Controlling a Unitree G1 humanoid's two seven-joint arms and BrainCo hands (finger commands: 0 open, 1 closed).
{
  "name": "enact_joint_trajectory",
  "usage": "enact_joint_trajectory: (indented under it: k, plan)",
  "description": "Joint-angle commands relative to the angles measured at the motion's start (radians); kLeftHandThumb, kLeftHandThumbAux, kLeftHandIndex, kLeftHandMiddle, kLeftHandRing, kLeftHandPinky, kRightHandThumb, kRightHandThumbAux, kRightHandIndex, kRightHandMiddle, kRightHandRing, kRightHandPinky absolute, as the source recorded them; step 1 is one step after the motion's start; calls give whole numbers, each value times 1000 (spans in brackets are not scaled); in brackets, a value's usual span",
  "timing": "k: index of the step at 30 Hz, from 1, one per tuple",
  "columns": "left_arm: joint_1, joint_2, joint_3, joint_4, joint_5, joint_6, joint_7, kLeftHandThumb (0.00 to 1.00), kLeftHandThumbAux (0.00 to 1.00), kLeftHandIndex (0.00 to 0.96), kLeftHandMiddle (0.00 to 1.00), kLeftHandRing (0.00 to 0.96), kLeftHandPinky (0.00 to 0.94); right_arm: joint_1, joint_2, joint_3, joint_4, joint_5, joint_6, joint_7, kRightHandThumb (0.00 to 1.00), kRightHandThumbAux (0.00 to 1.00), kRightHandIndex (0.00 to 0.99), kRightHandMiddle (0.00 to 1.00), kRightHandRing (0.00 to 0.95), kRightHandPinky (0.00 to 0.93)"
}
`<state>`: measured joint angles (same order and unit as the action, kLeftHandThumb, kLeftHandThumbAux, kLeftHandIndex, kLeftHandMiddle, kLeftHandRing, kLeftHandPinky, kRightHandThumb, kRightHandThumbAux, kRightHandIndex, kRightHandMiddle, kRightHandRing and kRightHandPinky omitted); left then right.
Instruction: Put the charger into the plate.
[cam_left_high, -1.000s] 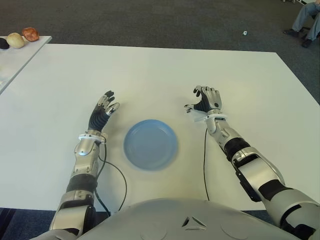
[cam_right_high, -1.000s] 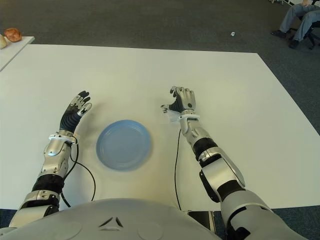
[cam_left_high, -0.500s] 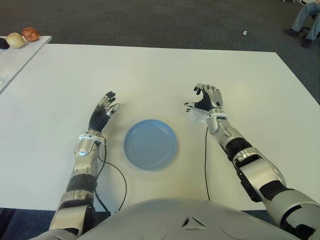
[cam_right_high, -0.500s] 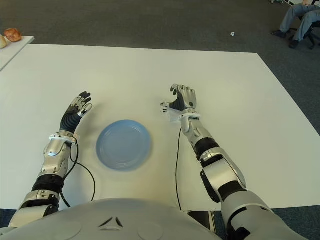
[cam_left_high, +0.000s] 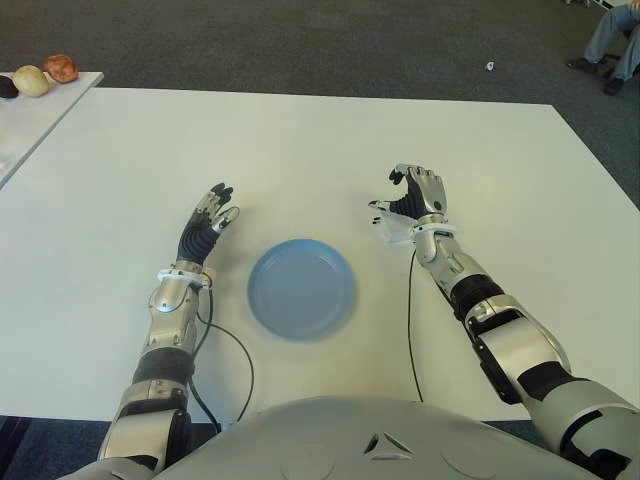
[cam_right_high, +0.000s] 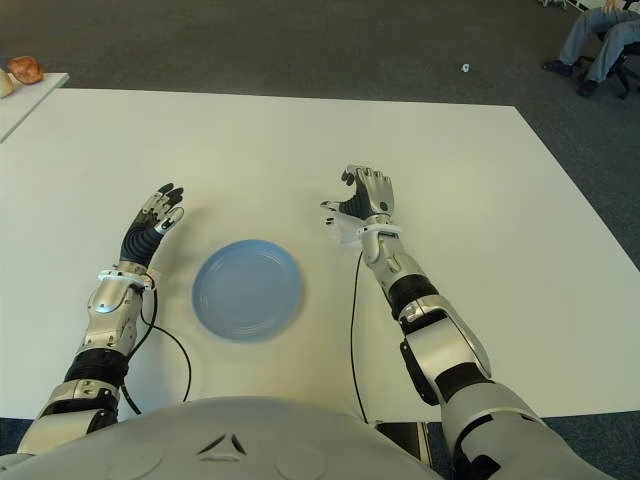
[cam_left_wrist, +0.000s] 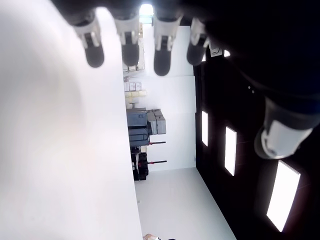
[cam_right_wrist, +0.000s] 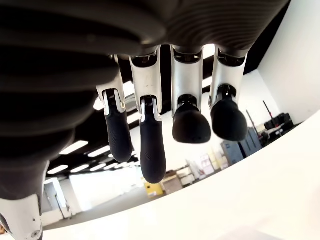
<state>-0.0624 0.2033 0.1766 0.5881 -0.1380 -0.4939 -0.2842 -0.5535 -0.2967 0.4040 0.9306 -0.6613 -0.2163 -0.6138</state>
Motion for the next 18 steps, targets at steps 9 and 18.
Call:
enact_joint_trajectory:
  k: [9, 18]
  plan:
    - [-12, 9, -8, 29, 1, -17, -27, 0, 474, 44, 155, 101, 2, 21, -40, 1, -65, 18, -17, 192, 383, 395, 24, 90, 78, 38]
    - [-12, 7, -6, 33, -6, -12, -36, 0, 476, 40, 184, 130, 0, 42, -77, 4, -124, 29, -40, 319, 334, 248, 0, 2, 2, 1]
